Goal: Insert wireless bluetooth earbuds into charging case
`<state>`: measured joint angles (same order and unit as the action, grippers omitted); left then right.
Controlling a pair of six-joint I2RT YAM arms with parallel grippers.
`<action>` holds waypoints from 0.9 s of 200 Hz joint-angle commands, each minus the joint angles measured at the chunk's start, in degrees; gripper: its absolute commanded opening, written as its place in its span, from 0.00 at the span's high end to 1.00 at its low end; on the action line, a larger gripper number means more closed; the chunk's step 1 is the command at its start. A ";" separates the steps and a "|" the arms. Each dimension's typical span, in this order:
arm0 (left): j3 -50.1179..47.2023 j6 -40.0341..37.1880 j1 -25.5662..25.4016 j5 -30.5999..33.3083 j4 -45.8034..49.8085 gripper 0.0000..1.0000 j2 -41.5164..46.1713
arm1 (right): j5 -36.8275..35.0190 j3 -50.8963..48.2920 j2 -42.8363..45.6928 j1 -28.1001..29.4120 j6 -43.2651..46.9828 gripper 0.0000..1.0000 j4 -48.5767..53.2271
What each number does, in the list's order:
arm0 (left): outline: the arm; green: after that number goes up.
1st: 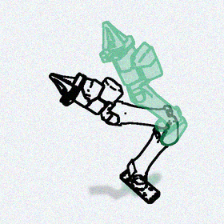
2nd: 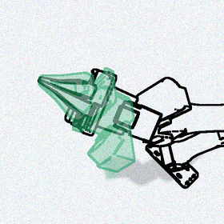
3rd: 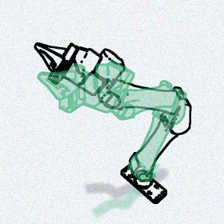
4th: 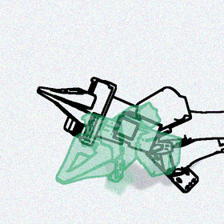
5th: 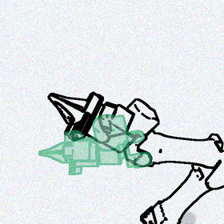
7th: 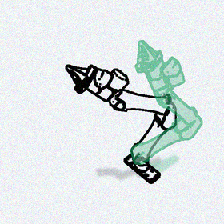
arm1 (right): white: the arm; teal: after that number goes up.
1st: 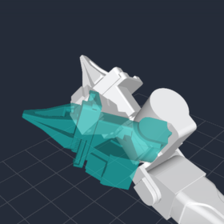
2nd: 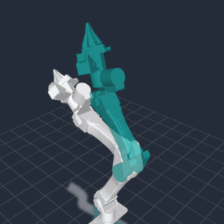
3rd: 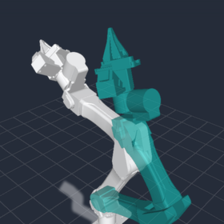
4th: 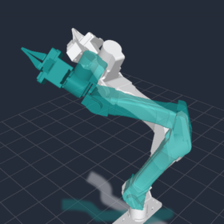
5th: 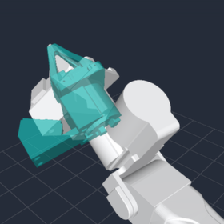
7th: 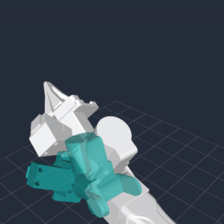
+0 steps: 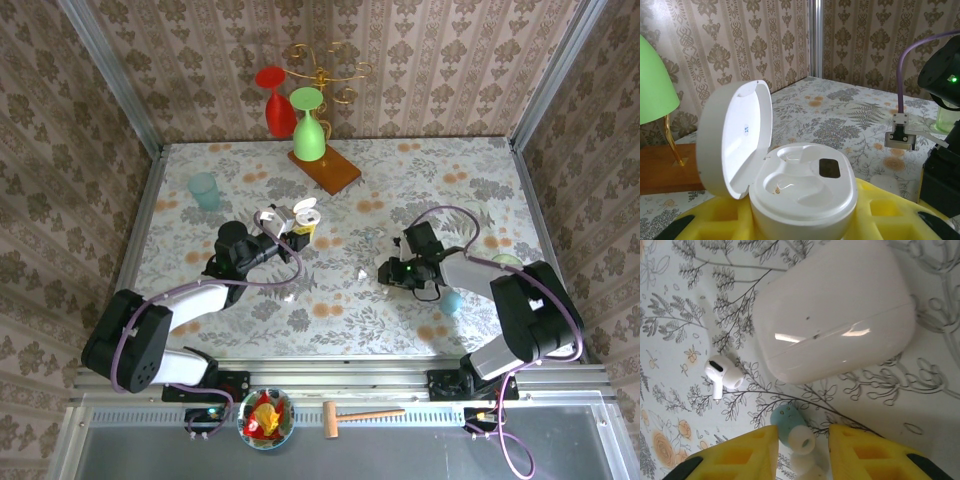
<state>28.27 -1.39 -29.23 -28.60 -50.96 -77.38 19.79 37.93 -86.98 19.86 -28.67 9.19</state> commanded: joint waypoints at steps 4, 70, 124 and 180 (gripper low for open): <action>0.55 -1.65 -0.12 0.04 0.49 0.96 1.88 | 0.11 -0.94 0.15 1.30 -0.78 0.68 0.89; 0.60 -1.64 -0.21 -0.23 -0.01 0.96 1.79 | 0.10 -4.77 6.83 3.58 -4.56 0.69 3.70; 0.29 -2.01 -0.21 0.09 0.32 0.96 2.47 | -3.62 -3.28 13.62 5.75 -0.70 0.65 8.90; -1.78 -0.76 2.69 3.53 1.23 0.96 5.26 | -19.95 9.99 11.31 13.42 17.56 0.69 27.08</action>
<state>27.97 -2.42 -28.12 -27.35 -49.08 -74.67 9.56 41.87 -74.13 29.87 -21.61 26.26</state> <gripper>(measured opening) 0.344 0.316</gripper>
